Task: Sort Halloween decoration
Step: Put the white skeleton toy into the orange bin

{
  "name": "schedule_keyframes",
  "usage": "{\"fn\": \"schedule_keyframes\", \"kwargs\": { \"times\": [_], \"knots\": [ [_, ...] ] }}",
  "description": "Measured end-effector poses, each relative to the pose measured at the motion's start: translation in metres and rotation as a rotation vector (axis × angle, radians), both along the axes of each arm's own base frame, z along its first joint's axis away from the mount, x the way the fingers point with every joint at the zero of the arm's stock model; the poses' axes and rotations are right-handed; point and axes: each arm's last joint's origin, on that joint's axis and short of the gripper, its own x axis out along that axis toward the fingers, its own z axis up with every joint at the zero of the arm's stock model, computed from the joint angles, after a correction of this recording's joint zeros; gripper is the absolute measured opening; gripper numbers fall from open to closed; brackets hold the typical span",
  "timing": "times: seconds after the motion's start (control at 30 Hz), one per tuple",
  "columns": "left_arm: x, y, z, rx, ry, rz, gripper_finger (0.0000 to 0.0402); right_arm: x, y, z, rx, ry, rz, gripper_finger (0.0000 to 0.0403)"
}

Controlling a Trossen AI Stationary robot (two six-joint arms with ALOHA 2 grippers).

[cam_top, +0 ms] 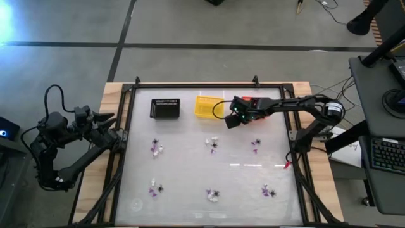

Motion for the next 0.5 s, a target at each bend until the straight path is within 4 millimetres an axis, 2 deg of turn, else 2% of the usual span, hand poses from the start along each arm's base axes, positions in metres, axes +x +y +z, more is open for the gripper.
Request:
{"fn": "schedule_keyframes", "kwargs": {
  "times": [0.5],
  "knots": [
    [0.0,0.0,0.0,0.003,0.003,-0.001,0.013,0.001,0.0,-0.02,-0.005,0.106,-0.034,0.0137]
  ]
}}
